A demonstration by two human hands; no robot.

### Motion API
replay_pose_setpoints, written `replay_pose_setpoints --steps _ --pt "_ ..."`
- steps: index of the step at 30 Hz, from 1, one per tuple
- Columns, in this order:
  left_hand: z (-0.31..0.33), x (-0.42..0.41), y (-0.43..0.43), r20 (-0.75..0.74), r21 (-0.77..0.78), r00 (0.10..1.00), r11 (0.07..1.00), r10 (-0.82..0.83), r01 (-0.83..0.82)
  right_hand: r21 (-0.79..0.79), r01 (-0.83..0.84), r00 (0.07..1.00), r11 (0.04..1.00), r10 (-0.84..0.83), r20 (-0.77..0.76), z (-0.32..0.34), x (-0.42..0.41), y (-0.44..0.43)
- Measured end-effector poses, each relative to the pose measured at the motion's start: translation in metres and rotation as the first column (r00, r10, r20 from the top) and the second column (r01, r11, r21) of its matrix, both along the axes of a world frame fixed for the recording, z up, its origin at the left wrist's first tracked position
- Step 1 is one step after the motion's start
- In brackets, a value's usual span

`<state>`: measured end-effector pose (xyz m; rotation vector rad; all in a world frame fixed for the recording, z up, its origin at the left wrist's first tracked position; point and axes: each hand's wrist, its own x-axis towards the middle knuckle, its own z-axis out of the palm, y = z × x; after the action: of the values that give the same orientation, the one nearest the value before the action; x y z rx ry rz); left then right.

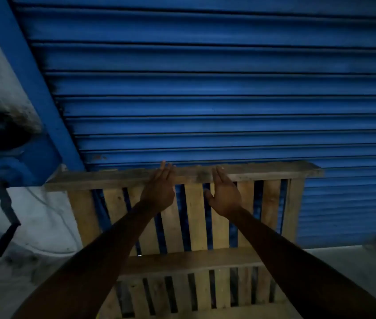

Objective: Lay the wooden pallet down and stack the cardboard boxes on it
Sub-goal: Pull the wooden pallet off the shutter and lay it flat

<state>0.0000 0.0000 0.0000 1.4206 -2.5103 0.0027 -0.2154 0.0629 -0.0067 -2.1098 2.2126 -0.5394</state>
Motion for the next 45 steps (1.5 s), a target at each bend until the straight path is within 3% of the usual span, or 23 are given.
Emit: replay_pose_setpoints --steps 8,11,14,18,21,27,34,38,45 --pt "-0.022 -0.024 -0.057 0.033 0.044 0.999 0.999 0.011 -0.013 0.103 -0.098 0.995 0.990 0.096 0.017 -0.015 -0.026 -0.073" --pt "-0.033 -0.033 -0.071 0.118 0.128 0.993 0.992 0.003 -0.018 0.157 -0.157 0.987 0.975 0.159 -0.006 -0.024 -0.031 -0.094" --pt "-0.046 -0.040 -0.080 0.106 0.245 0.994 0.969 0.015 -0.041 0.289 -0.143 0.988 0.946 0.156 -0.021 -0.038 -0.033 -0.111" --pt "-0.056 -0.050 -0.092 0.139 0.218 0.990 0.975 0.004 -0.034 0.417 -0.040 0.945 0.908 0.170 -0.281 -0.044 -0.020 -0.129" --pt "-0.059 -0.060 -0.096 0.190 0.161 0.982 0.986 0.014 -0.045 0.459 0.043 0.906 0.887 0.159 -0.393 -0.037 -0.005 -0.138" --pt "-0.068 -0.067 -0.093 0.130 0.131 0.984 0.982 0.122 -0.139 0.373 0.129 0.856 0.919 0.086 -0.509 -0.044 0.010 -0.146" --pt "-0.075 -0.060 -0.077 -0.123 0.147 0.976 0.976 0.182 -0.163 0.299 0.125 0.827 0.946 0.067 -0.558 -0.054 0.015 -0.128" --pt "-0.079 -0.054 -0.065 -0.068 0.129 0.993 0.988 0.099 -0.089 0.282 0.132 0.830 0.950 0.050 -0.555 -0.049 0.019 -0.102" --pt "-0.063 -0.029 -0.027 0.177 0.040 0.984 0.999 -0.023 0.016 0.215 0.193 0.862 0.957 -0.061 -0.503 -0.053 0.036 -0.051"
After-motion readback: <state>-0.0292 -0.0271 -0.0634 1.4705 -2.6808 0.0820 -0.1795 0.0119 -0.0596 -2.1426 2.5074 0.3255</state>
